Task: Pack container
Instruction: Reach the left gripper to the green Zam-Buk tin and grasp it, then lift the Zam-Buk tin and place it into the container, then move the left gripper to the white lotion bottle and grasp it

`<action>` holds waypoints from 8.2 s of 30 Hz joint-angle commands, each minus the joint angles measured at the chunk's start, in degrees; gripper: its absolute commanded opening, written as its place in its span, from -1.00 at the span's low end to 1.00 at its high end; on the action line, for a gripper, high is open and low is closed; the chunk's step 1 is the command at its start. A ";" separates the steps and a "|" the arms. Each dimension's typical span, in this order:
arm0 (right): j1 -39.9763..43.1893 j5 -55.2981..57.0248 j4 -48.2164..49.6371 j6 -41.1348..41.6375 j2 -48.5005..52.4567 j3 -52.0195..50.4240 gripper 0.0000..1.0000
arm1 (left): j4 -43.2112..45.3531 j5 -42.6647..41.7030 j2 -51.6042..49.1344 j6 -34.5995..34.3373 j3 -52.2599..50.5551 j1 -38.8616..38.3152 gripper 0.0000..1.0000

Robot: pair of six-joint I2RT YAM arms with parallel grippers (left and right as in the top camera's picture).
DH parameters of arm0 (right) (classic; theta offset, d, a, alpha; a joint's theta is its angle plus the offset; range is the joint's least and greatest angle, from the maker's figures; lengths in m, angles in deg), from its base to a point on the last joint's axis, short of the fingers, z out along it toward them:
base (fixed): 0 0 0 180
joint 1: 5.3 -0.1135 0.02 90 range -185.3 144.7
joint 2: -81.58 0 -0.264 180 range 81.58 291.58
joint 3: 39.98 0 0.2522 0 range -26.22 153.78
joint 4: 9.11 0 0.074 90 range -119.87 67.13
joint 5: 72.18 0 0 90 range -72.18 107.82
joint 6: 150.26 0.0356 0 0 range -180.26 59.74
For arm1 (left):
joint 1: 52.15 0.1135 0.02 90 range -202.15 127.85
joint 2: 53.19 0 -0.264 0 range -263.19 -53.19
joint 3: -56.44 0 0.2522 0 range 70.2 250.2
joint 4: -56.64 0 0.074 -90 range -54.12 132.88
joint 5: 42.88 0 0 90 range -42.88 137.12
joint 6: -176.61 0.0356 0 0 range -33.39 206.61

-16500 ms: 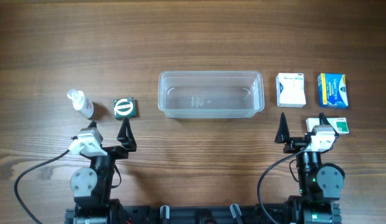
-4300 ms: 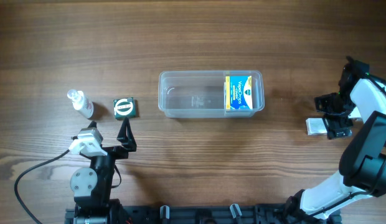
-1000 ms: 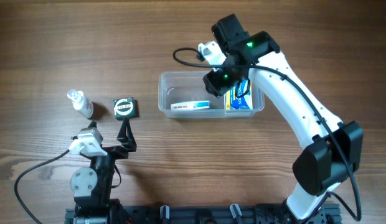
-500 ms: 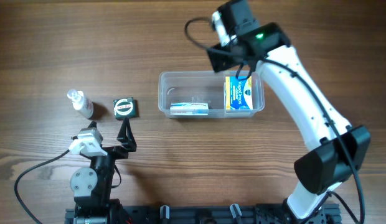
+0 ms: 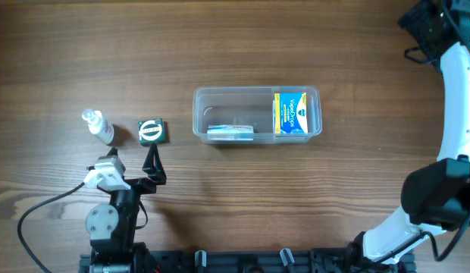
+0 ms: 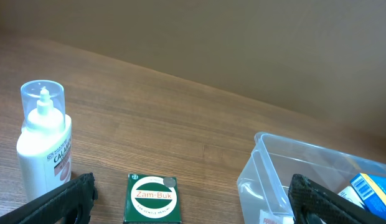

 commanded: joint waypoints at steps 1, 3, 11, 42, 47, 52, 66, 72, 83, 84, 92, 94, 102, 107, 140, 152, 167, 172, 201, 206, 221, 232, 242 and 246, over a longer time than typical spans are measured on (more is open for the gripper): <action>0.66 1.16 4.26 1.29 -0.55 -7.06 0.99 | 0.15 -0.46 0.42 -0.26 -0.42 0.35 0.98; 0.61 1.16 6.25 1.27 -0.55 -9.79 1.00 | 0.15 -0.46 0.42 -0.26 -0.42 0.35 0.99; 0.61 1.16 6.23 1.25 -0.52 -9.99 1.00 | 5.14 -1.55 0.42 -0.20 -0.42 0.37 1.00; 0.61 1.16 6.23 1.25 -0.52 -9.99 1.00 | -46.60 -14.82 -92.94 16.57 71.93 0.61 1.00; 0.61 1.16 6.23 1.25 -0.52 -9.99 0.99 | -51.21 -7.26 -98.38 8.83 71.82 0.63 0.99; 0.61 1.16 6.23 1.22 -0.55 -9.99 0.99 | -50.29 -1.46 -102.01 3.91 71.78 0.63 1.00; 0.61 1.16 6.23 1.25 -0.52 -9.99 0.99 | -47.17 4.50 -106.84 7.89 71.65 -0.11 1.00; 0.61 1.16 6.23 1.27 -0.52 -9.99 0.99 | -45.90 4.48 -110.07 9.16 71.65 -3.52 1.00; 0.61 1.16 6.23 1.25 -0.55 -9.99 1.00 | -45.90 0.81 -112.48 8.72 71.01 -4.15 1.00; 0.61 1.16 6.21 1.22 -0.55 -9.99 0.99 | -45.53 -0.09 -112.48 8.72 71.01 -4.15 0.99; 0.61 1.16 6.23 1.25 -0.52 -9.99 0.99 | -44.57 3.72 -112.48 9.07 71.01 -4.15 1.00; 0.61 1.16 6.23 1.25 -0.52 -9.99 1.00 | -44.52 4.98 -112.48 8.92 71.01 -4.15 0.99; 0.61 1.16 6.21 1.25 -0.52 -9.99 1.00 | -44.61 5.60 -112.48 8.92 71.01 -4.15 0.53; 0.61 1.16 6.23 1.25 -0.52 -10.01 0.99 | -44.61 5.60 -112.48 8.94 71.01 -4.15 0.23; 0.61 1.16 6.23 1.27 -0.52 -9.99 1.00 | -61.59 -1.57 -106.31 4.02 100.94 -16.00 0.06; 0.61 1.16 6.21 1.25 -0.52 -9.99 0.99 | -53.29 -0.26 -104.56 -12.48 100.94 -35.45 0.09; 0.61 1.16 6.23 1.25 -0.55 -9.99 1.00 | -52.24 0.15 -119.21 -14.05 100.91 -39.30 0.11; 0.61 1.16 6.23 1.25 -0.52 -9.99 0.99 | -50.31 -2.43 -122.25 -14.05 100.91 -39.30 0.14; 0.61 1.16 6.23 1.22 -0.55 -9.99 1.00 | -44.76 -3.89 -125.68 -13.38 100.91 -39.34 0.63; 0.61 1.16 6.23 1.25 -0.55 -9.99 0.99 | -45.03 -3.87 -123.78 -13.35 101.04 -38.93 0.69; 0.61 1.16 6.23 1.25 -0.52 -9.99 0.99 | -67.82 10.54 -98.25 -9.05 101.04 -18.29 0.72; 0.61 1.16 6.23 1.25 -0.52 -9.99 1.00 | -75.60 10.73 -96.06 14.43 100.63 6.69 0.82; 0.61 1.16 6.23 1.25 -0.52 -9.99 0.99 | -75.60 9.20 -104.72 27.23 100.52 12.52 0.94; 0.61 1.16 6.21 1.27 -0.52 -9.99 0.99 | -73.35 9.22 -110.81 27.30 100.52 12.52 0.94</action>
